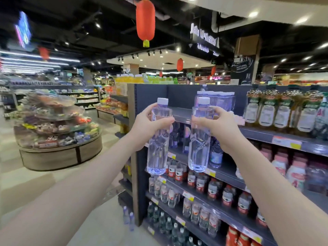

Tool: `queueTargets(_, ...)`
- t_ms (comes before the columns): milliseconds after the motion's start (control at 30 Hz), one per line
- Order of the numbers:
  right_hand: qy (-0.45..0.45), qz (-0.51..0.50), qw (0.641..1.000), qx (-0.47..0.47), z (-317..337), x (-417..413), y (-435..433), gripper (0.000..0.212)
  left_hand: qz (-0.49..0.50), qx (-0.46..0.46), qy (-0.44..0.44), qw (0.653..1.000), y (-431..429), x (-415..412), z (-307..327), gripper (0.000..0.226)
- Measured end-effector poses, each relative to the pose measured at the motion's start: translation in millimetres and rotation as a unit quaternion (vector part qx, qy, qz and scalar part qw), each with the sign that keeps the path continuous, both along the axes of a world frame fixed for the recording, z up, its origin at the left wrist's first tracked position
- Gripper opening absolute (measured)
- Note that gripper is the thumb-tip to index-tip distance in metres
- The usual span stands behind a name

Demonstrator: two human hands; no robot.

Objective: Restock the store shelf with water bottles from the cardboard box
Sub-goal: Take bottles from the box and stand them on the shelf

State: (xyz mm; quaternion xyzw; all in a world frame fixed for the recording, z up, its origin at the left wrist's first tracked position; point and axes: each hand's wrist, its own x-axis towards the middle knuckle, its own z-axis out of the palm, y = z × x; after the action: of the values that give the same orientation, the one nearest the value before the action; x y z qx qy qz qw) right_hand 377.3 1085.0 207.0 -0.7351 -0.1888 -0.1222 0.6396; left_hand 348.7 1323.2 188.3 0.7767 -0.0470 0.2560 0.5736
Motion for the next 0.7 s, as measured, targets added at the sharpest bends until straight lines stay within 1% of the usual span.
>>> queueTargets(100,-0.007,0.004,1.000,-0.015,1,35,46,0.058,-0.007,-0.016,-0.003,1.000,41,30,-1,0.086)
queueTargets(200,-0.009,0.011,0.999,-0.035,4,68,88,0.053,-0.004,-0.035,-0.006,0.999,76,66,-7,0.074)
queueTargets(233,-0.011,0.015,0.999,-0.038,4,80,101,0.050,0.001,-0.037,-0.004,0.999,87,79,-10,0.074)
queueTargets(333,-0.020,0.020,0.998,-0.059,6,122,139,0.036,0.009,-0.035,-0.007,0.999,122,127,-18,0.092)
queueTargets(400,-0.030,0.017,0.997,-0.068,6,152,163,0.030,0.004,-0.029,-0.006,1.000,141,158,-21,0.096)
queueTargets(467,-0.046,0.014,0.997,-0.061,8,189,185,0.029,0.002,-0.030,-0.008,1.000,161,195,-23,0.098)
queueTargets(567,-0.053,0.000,0.997,-0.053,12,245,215,0.026,-0.005,-0.024,-0.005,1.000,189,250,-19,0.093)
queueTargets(700,-0.059,-0.020,0.997,-0.034,22,315,249,0.034,-0.023,-0.010,0.006,1.000,223,315,-5,0.069)
